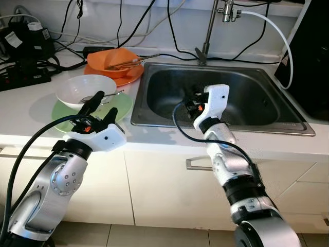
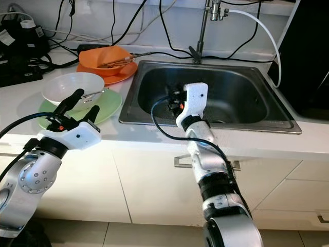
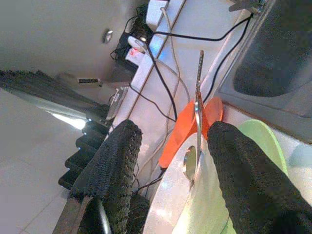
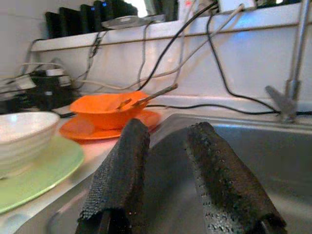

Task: Kitchen organization

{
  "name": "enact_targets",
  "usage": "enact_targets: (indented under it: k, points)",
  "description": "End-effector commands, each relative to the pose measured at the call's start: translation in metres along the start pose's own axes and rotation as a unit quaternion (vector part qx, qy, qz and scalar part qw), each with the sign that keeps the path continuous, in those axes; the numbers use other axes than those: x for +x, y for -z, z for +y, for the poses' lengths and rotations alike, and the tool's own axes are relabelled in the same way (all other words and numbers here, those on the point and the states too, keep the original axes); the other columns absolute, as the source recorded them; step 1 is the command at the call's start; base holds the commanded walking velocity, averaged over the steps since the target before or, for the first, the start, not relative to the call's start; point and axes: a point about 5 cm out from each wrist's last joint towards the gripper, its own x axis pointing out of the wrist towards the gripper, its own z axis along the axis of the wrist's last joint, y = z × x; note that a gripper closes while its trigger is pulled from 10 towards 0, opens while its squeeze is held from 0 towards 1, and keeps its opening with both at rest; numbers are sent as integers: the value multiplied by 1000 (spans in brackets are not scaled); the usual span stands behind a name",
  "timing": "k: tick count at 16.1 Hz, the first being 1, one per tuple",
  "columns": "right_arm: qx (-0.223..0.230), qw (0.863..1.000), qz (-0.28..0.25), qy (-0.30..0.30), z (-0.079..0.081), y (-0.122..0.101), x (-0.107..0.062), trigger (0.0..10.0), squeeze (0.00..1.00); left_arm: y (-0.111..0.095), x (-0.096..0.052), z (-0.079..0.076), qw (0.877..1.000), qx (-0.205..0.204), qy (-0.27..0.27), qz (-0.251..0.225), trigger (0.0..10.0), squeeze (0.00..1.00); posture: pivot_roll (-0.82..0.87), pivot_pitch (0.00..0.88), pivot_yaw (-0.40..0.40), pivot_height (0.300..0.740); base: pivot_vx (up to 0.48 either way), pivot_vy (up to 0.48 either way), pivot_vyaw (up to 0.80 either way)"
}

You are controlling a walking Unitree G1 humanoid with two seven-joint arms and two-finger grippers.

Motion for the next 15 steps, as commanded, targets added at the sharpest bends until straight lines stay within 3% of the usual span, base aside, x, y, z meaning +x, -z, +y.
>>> enact_targets:
  k: [1,5,7,9,15]
  points:
    - [8,1000,0,-22,-3,-3,-3,10000,0,1,1,3,1000,5,-9,-2,10000,0,168,26,-17,740,0,0,0]
    - [42,988,48,-137,-2,8,-20,10000,0,3,1,2,1000,4,-4,-3,10000,0,167,14,-12,740,0,0,0]
    - [37,973,58,-219,5,9,-33,10000,0,4,3,1,1000,5,1,-2,10000,0,164,8,-8,740,0,0,0]
    - [47,962,55,-264,12,7,-41,10000,0,4,6,2,1000,8,2,-3,10000,0,161,2,-5,740,0,0,0]
    - [44,961,57,-269,15,5,-40,10000,0,23,11,7,999,12,29,24,10000,0,160,12,-5,740,0,0,0]
